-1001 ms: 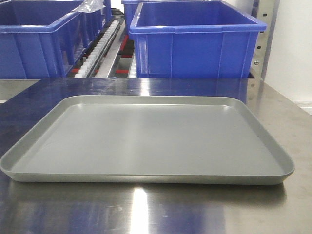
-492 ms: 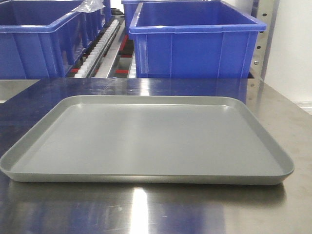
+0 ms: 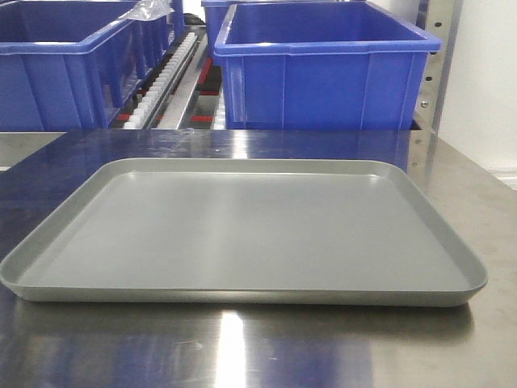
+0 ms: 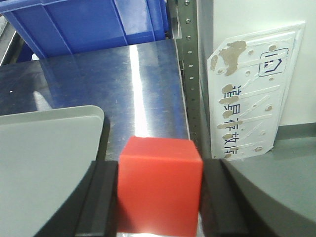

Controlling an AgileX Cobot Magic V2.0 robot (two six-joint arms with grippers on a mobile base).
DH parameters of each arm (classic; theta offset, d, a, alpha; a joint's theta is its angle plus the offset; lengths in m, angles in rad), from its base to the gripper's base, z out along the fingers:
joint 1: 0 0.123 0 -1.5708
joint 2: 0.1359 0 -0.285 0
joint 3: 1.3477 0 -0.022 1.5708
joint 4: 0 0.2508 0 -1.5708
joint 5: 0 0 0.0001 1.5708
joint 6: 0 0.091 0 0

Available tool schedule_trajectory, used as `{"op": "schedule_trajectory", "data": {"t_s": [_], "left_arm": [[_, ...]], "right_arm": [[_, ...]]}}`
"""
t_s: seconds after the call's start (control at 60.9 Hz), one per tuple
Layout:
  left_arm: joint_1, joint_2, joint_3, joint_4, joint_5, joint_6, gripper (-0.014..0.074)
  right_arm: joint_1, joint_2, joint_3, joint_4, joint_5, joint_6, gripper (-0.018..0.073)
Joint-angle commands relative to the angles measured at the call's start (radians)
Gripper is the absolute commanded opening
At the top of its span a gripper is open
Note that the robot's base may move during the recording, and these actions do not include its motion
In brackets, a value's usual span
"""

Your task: Sort and place red and blue blocks on shelf

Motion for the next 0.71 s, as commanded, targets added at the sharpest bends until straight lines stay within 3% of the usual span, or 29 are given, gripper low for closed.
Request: {"op": "schedule_trajectory", "data": {"t_s": [0.0, 0.689], "left_arm": [[0.001, 0.004, -0.029, 0.026, -0.063, 0.003, 0.0134], [0.001, 0.004, -0.029, 0.026, -0.046, 0.003, 0.0134]], "right_arm": [[-0.007, 0.001, -0.029, -0.009, -0.089, -0.003, 0.0057], [-0.007, 0.001, -0.029, -0.009, -0.089, -0.003, 0.0057]]}}
